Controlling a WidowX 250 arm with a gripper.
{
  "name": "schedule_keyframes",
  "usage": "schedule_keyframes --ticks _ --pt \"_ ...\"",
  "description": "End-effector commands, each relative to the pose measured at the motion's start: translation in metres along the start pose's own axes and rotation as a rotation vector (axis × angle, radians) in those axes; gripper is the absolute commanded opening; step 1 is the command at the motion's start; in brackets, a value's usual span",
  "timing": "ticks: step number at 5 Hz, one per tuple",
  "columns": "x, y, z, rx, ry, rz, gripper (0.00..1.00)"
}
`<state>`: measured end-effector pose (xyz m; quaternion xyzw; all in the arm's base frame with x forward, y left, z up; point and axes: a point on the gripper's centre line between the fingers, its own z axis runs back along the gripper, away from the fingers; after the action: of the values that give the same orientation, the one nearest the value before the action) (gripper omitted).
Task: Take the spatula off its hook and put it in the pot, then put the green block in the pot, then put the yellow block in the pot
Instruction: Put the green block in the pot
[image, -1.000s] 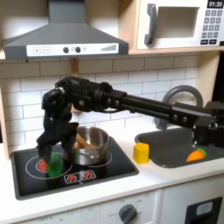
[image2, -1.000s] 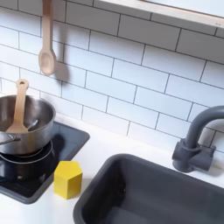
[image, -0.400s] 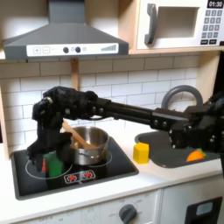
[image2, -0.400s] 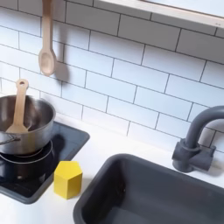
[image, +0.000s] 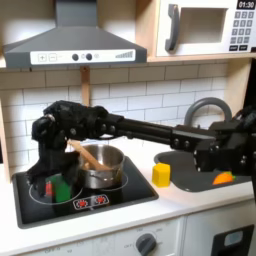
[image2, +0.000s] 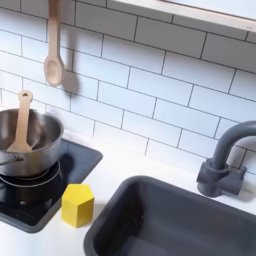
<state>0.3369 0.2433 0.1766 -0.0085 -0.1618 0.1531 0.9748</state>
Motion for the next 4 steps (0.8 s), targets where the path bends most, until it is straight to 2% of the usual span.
schedule_keyframes --ticks 1,4 --pt "0.0008 -0.0023 0.0012 -0.032 -0.001 0.000 1.00" --pt "0.0017 -0.0076 -0.0001 -0.041 -0.002 -0.016 1.00"
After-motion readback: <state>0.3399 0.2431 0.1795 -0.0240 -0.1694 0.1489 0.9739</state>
